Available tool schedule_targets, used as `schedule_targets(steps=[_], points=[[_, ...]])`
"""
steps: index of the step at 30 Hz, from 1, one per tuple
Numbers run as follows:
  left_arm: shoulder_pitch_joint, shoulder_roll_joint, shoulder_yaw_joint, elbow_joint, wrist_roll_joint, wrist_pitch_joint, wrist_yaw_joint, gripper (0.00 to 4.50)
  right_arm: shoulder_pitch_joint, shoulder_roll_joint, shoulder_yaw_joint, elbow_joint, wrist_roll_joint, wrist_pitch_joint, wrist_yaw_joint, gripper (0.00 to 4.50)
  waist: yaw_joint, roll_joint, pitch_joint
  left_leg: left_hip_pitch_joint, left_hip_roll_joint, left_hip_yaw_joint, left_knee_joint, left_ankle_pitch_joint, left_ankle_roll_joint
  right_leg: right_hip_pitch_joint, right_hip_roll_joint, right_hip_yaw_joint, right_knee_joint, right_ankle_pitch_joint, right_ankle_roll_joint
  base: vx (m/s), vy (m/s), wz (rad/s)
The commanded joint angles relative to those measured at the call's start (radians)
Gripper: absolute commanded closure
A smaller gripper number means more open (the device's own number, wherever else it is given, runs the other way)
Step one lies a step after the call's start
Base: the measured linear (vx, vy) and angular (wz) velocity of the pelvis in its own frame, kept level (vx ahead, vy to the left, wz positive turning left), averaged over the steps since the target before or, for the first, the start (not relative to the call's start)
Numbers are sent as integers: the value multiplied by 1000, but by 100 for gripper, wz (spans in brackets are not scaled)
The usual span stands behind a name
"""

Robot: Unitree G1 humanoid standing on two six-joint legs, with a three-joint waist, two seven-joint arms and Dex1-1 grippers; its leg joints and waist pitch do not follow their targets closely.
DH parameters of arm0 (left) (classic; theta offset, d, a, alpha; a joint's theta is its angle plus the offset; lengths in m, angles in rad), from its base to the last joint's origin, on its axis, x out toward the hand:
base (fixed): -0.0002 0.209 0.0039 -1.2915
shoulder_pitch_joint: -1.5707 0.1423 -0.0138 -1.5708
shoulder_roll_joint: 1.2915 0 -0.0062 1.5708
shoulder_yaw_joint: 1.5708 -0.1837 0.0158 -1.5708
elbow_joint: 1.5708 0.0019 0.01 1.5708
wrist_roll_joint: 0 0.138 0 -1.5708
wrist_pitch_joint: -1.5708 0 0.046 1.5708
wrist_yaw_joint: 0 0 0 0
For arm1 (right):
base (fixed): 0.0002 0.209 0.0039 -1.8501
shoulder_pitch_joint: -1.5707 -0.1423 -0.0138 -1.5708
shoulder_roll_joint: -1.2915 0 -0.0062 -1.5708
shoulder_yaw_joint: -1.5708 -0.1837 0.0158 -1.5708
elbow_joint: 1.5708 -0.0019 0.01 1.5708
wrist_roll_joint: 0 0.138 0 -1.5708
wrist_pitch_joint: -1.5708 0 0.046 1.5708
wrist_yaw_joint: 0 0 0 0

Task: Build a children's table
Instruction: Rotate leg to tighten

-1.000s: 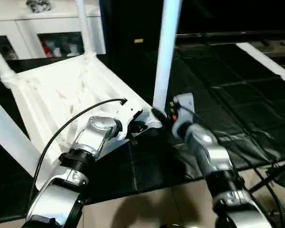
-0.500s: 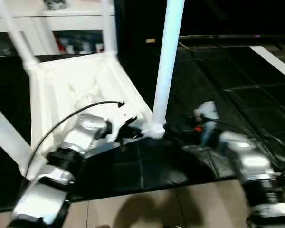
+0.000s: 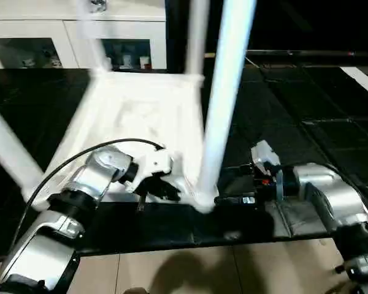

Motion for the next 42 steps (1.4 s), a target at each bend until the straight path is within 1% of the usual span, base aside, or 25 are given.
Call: schedule_targets(steps=[1,3,5,7,8,10,11,12,14,15,19,21,25,28,30,32,33,34,36,37,38,39,40,41,42], points=[[-24,-15,-37,-11,11,-25,-50,450,-24,3,11,12,-5,-7,22,61,-5,-4,-72,9,30,3,-67,-169,50,55,-69,49,-54,-273,-207,0,0,0],[-25,-14,-39,-10,14,-32,-55,450,-32,9,19,25,-5,-10,27,90,-3,-7,-75,7,31,3,-66,-150,56,56,-69,50,-49,-241,-213,0,0,0],[-25,-13,-43,-7,16,-43,-64,450,-47,18,26,50,-6,-17,34,103,-3,-6,-76,6,31,3,-65,-135,62,57,-69,50,-45,-214,-222,0,0,0],[-23,-13,-45,-8,15,-46,-66,450,-56,26,28,63,-4,-16,40,109,-4,-6,-75,6,30,3,-65,-143,61,57,-69,49,-46,-226,-223,0,0,0],[-20,-13,-47,-10,15,-46,-67,450,-60,30,29,68,-3,-14,44,134,-4,-7,-75,6,30,3,-65,-145,60,57,-69,49,-47,-235,-220,0,0,0],[-18,-13,-49,-12,14,-48,-67,450,-66,37,32,81,-6,-18,52,142,-3,-6,-75,6,31,3,-66,-144,59,57,-70,49,-47,-238,-218,0,0,0],[-17,-13,-50,-12,14,-49,-67,450,-68,39,34,86,-9,-24,54,160,-4,-6,-75,6,31,3,-66,-143,59,57,-70,49,-47,-237,-219,0,0,0],[-16,-14,-50,-13,15,-50,-67,450,-68,40,34,89,-10,-25,54,160,-4,-7,-76,6,31,3,-65,-142,59,57,-70,49,-47,-236,-219,0,0,0],[-15,-14,-50,-13,15,-50,-68,450,-68,41,35,90,-10,-26,55,181,-4,-6,-76,6,31,3,-65,-140,59,57,-70,49,-46,-231,-221,0,0,0],[-12,-14,-50,-15,16,-52,-68,450,-72,44,36,98,-12,-30,57,187,-3,-8,-76,6,31,3,-65,-139,59,58,-70,49,-45,-230,-220,0,0,0],[-10,-13,-51,-16,18,-54,-67,450,-76,49,38,105,-13,-34,62,210,-3,-8,-75,6,30,3,-65,-139,61,57,-70,49,-46,-241,-215,0,0,0],[-9,-14,-51,-16,18,-55,-63,450,-77,53,39,109,-16,-39,68,234,-4,-8,-75,5,30,3,-65,-137,60,57,-70,49,-47,-242,-213,0,0,0],[-7,-14,-52,-15,18,-57,-57,450,-74,54,46,112,-22,-49,75,246,-4,-9,-75,5,30,3,-65,-138,60,57,-70,49,-47,-249,-210,0,0,0],[-5,-16,-50,-10,20,-58,-46,450,-65,56,45,100,-15,-42,77,250,-3,-7,-75,6,30,3,-65,-138,60,57,-70,49,-47,-252,-209,0,0,0],[-6,-20,-45,-4,19,-47,-33,450,-58,56,45,89,-9,-33,79,251,-4,-8,-75,5,30,3,-64,-137,60,57,-69,49,-46,-245,-212,0,0,0],[-10,-26,-40,4,22,-24,-14,450,-49,54,47,80,-6,-26,81,251,-3,-8,-76,5,30,3,-64,-136,61,58,-69,49,-46,-243,-212,0,0,0],[-15,-35,-32,14,22,-4,8,450,-37,55,45,67,2,-11,79,251,-4,-10,-75,6,30,4,-64,-139,62,57,-68,49,-47,-248,-211,0,0,0],[-20,-47,-18,24,16,18,36,450,-25,62,38,53,8,8,54,251,-2,-9,-73,8,29,5,-64,-140,61,55,-67,50,-48,-254,-209,0,0,0],[-29,-70,9,38,7,54,94,450,-4,83,25,34,-2,17,-19,252,0,-11,-71,7,29,5,-66,-152,55,55,-69,51,-51,-291,-197,0,0,0],[-33,-81,22,39,2,73,124,450,5,95,20,26,-16,14,-71,252,1,-12,-69,11,29,5,-67,-164,48,52,-69,50,-57,-314,-190,0,0,0],[-40,-98,41,39,6,104,187,450,18,129,5,14,-43,32,-187,252,-3,-8,-66,12,27,3,-69,-189,33,51,-72,49,-61,-369,-173,0,0,0],[-42,-104,46,38,10,116,214,450,22,146,-3,9,-52,48,-241,252,-3,-8,-66,12,27,3,-69,-189,33,51,-72,49,-61,-369,-173,0,0,0],[-44,-115,55,37,10,140,245,450,25,170,-15,4,-58,75,-303,253,-16,-10,-63,12,20,-3,-73,-229,11,52,-71,42,-74,-478,-127,0,0,0],[-45,-128,69,32,2,172,275,450,29,193,-22,-2,-65,90,-354,254,-20,-11,-63,13,18,-3,-73,-235,7,51,-70,41,-78,-502,-114,0,0,0],[-46,-147,90,26,-10,210,312,450,33,222,-28,-8,-75,100,-412,254,-31,-6,-61,10,16,-5,-74,-249,-2,51,-70,39,-84,-530,-100,0,0,0]])
